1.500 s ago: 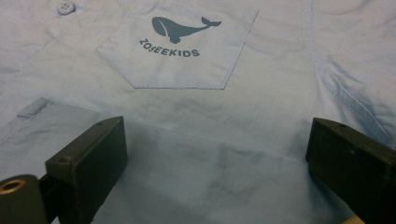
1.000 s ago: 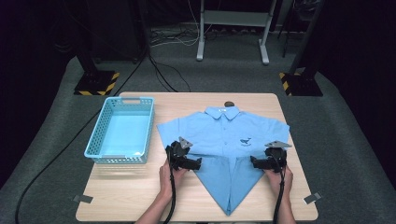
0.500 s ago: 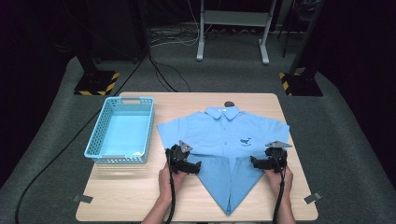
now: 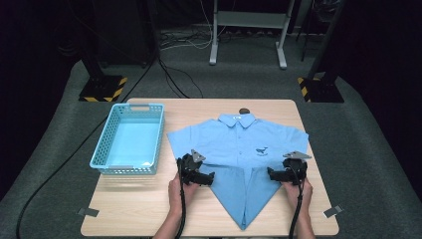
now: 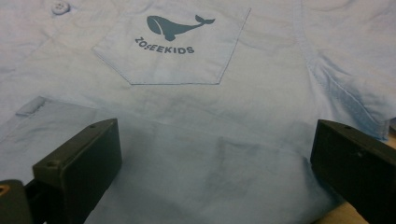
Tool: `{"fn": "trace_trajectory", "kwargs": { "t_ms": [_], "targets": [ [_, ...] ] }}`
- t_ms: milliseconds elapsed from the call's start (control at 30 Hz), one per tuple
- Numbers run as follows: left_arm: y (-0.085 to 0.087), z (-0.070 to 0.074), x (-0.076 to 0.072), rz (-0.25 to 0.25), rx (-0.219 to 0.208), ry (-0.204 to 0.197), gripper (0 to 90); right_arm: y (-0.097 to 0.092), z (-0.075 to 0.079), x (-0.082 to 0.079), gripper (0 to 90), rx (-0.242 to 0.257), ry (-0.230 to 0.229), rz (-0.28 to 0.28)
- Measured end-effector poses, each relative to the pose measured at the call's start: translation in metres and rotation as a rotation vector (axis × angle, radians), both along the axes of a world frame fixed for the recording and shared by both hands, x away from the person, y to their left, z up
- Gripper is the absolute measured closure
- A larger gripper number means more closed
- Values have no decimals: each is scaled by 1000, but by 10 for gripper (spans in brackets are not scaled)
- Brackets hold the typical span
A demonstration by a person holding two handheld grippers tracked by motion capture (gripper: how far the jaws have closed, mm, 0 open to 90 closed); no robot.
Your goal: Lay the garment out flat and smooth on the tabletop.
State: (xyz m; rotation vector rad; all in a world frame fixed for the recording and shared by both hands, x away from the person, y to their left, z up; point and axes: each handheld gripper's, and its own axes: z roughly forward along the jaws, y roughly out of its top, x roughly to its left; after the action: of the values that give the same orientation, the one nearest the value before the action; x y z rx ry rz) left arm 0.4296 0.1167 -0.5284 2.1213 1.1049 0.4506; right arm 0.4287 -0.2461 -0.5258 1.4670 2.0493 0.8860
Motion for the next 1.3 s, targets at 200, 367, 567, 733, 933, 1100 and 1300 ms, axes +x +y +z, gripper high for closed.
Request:
{"fn": "trace_trajectory", "kwargs": {
  "t_ms": [200,367,567,733,933,1100,1300],
  "targets": [
    [0,0,1,0,0,0,0,1,1,0,9,-13,2,0],
    [0,0,1,0,0,0,0,8,7,-8,25,52,41,-40],
    [0,0,1,-1,0,0,0,48,19,-21,70,30,37,74],
    [0,0,1,-1,0,1,0,73,19,-18,173,10,57,110],
    [0,0,2,-1,0,0,0,79,12,-14,262,-32,99,98],
    [0,0,2,-2,0,0,0,73,12,-15,395,-31,82,111],
    [0,0,2,-2,0,0,0,70,13,-20,613,-22,62,129]
  ]
}}
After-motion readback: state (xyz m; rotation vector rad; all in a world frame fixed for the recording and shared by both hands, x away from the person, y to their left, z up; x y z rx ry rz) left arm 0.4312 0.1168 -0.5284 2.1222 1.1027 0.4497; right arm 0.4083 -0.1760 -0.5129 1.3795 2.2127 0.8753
